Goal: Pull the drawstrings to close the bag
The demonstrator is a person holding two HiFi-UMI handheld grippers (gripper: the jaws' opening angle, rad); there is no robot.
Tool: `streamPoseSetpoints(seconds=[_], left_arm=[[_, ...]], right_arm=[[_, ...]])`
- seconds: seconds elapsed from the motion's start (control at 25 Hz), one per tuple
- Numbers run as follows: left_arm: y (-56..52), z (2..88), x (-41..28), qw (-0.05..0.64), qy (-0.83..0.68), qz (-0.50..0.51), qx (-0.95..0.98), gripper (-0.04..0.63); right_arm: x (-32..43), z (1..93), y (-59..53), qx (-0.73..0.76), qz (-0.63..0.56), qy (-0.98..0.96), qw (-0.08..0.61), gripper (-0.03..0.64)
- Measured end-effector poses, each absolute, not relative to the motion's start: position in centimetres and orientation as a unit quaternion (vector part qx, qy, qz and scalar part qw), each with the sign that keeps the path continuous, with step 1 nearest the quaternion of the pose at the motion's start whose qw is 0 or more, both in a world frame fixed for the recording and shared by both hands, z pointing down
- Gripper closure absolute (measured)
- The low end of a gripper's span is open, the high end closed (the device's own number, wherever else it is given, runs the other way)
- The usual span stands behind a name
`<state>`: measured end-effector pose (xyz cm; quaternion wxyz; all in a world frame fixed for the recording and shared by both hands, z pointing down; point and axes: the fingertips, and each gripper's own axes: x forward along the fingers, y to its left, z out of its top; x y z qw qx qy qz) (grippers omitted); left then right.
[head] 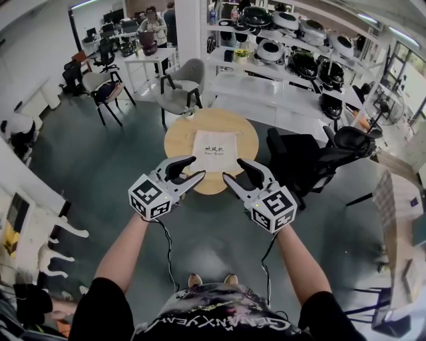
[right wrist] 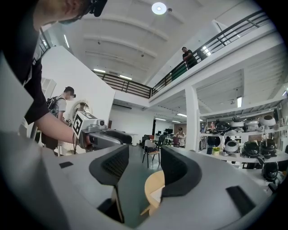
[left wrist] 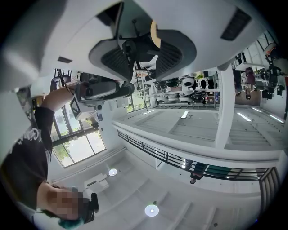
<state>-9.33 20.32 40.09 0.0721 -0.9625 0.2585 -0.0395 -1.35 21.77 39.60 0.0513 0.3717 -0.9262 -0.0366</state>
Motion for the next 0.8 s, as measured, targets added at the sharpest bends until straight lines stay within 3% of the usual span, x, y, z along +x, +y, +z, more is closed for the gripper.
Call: streamPoseSetpoints(seconds=[0.8], left_arm=[[20.24, 40.31, -9.76, 0.091, 0.257, -0.048, -0.961, 0.228]], right_arm=[[-0.96, 39.90, 21.53, 0.365, -0.030, -0.929, 0.045, 0.213]])
